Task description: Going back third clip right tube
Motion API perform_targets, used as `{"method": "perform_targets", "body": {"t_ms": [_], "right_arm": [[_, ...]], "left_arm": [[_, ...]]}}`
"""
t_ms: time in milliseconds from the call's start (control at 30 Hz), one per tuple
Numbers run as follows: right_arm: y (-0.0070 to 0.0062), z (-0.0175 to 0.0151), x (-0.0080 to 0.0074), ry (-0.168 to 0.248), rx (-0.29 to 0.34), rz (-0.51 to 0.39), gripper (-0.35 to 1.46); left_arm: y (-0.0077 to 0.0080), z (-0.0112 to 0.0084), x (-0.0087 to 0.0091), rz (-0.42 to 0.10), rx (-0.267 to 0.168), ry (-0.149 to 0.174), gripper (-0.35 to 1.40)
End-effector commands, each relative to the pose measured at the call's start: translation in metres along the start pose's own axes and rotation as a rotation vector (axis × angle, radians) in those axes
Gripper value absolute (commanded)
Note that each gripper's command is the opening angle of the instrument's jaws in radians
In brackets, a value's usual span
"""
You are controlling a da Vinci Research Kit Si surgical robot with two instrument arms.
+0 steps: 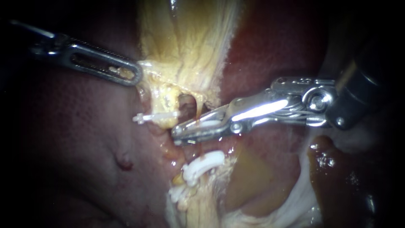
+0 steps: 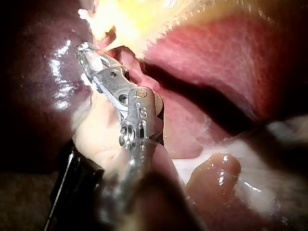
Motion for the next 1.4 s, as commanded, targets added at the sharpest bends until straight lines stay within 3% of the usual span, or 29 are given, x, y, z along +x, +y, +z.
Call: {"method": "perform_targets", "body": {"t_ms": [33, 433, 533, 600, 667, 967, 1200, 1400], "right_arm": [[0.0000, 0.0000, 0.0000, 0.000, 0.000, 0.001, -0.35], [-0.0003, 0.0004, -0.0004, -0.022, 0.017, 0.003, -0.35], [-0.0004, 0.0008, -0.0005, -0.031, 0.028, -0.004, 0.01], [-0.0003, 0.0011, -0.0005, -0.015, -0.001, -0.010, 0.30], [-0.0001, 0.0015, -0.0004, 0.012, -0.046, -0.010, 0.42], [0.0005, 0.0018, -0.0007, 0.048, -0.109, -0.001, 0.49], [0.0017, 0.0017, -0.0014, 0.088, -0.230, -0.145, 0.50], [0.0036, 0.0024, -0.0031, 0.101, -0.347, -0.272, 0.50]], "left_arm": [[0.0000, 0.0000, 0.0000, 0.000, 0.000, 0.000, -0.35], [0.0000, 0.0000, 0.0000, 0.000, 0.000, 0.000, -0.35], [0.0000, 0.0000, 0.0000, 0.000, 0.000, 0.000, -0.35], [0.0000, 0.0000, 0.0000, 0.000, 0.000, 0.000, -0.35], [0.0000, 0.0000, 0.0000, 0.000, 0.000, 0.000, -0.35], [0.0000, -0.0001, 0.0000, 0.000, 0.000, 0.000, -0.35], [0.0000, -0.0001, 0.0000, 0.000, 0.000, 0.000, -0.35], [0.0000, -0.0001, 0.0000, 0.000, 0.000, 0.000, -0.35]]}}
